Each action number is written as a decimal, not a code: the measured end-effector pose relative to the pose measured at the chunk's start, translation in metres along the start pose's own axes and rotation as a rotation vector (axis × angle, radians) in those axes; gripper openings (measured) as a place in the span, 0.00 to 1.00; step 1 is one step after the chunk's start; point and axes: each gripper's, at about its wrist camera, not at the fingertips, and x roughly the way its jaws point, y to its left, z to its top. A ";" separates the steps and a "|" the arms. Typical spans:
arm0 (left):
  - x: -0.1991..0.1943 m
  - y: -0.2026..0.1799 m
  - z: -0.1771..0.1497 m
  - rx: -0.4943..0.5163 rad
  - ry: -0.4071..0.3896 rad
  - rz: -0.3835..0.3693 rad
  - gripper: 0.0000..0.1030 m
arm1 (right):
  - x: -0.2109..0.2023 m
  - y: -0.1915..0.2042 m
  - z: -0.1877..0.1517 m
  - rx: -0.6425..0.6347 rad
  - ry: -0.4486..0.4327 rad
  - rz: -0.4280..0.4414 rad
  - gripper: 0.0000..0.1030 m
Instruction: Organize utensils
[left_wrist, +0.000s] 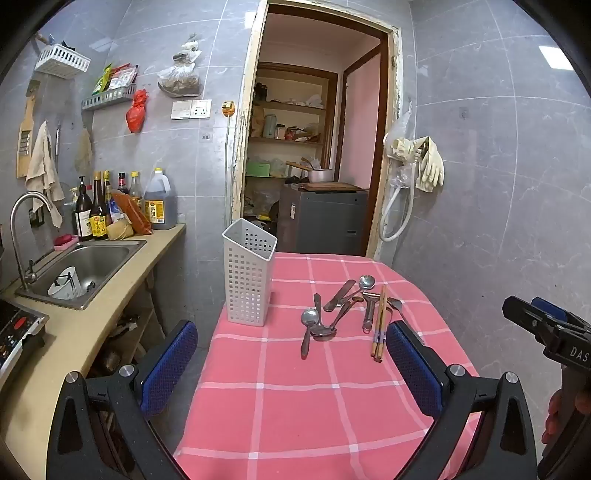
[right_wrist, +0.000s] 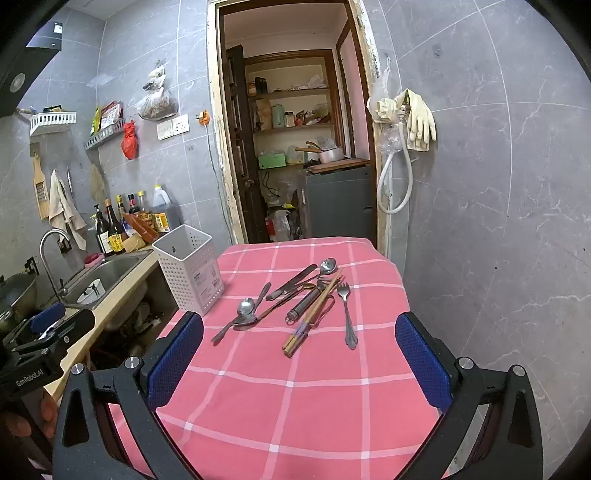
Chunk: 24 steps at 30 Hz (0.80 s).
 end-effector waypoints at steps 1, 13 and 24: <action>0.000 0.000 0.000 0.000 0.001 0.000 1.00 | 0.000 0.000 0.000 0.003 -0.008 0.004 0.99; 0.000 -0.001 -0.001 0.000 0.001 0.001 1.00 | 0.000 0.000 0.001 0.003 0.002 0.002 0.99; 0.001 -0.001 -0.001 0.000 0.001 0.002 1.00 | 0.000 0.000 0.001 0.005 0.002 0.003 0.99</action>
